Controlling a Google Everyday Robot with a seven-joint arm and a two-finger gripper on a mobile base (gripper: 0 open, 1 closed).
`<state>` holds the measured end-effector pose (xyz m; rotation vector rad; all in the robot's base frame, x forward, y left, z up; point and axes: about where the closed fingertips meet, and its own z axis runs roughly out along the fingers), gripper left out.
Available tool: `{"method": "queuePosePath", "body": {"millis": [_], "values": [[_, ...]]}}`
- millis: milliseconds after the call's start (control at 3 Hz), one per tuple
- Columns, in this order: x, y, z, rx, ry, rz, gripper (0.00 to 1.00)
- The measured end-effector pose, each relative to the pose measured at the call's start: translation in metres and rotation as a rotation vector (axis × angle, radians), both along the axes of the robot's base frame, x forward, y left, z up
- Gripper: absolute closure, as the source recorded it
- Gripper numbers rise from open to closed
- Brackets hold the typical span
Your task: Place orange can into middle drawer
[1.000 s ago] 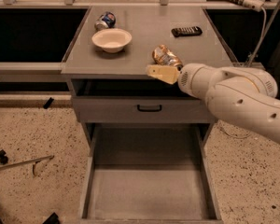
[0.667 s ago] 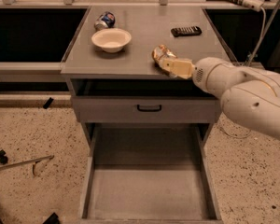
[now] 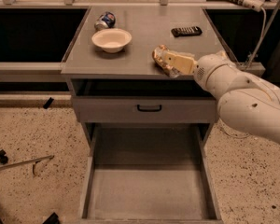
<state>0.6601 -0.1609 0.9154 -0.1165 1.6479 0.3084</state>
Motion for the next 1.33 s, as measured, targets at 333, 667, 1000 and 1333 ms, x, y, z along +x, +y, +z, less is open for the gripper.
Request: {"method": "queuePosePath", "body": {"millis": [333,667,1000,1333], "values": [[0.0,0.004,0.002,-0.006,-0.002,0.013,0.0],[0.001,0.017,-0.001,-0.036,0.008,0.058,0.0],[-0.001,0.028,-0.003,-0.081,0.022,0.104,0.0],[-0.002,0.034,-0.006,-0.102,0.031,0.131,0.0]]}}
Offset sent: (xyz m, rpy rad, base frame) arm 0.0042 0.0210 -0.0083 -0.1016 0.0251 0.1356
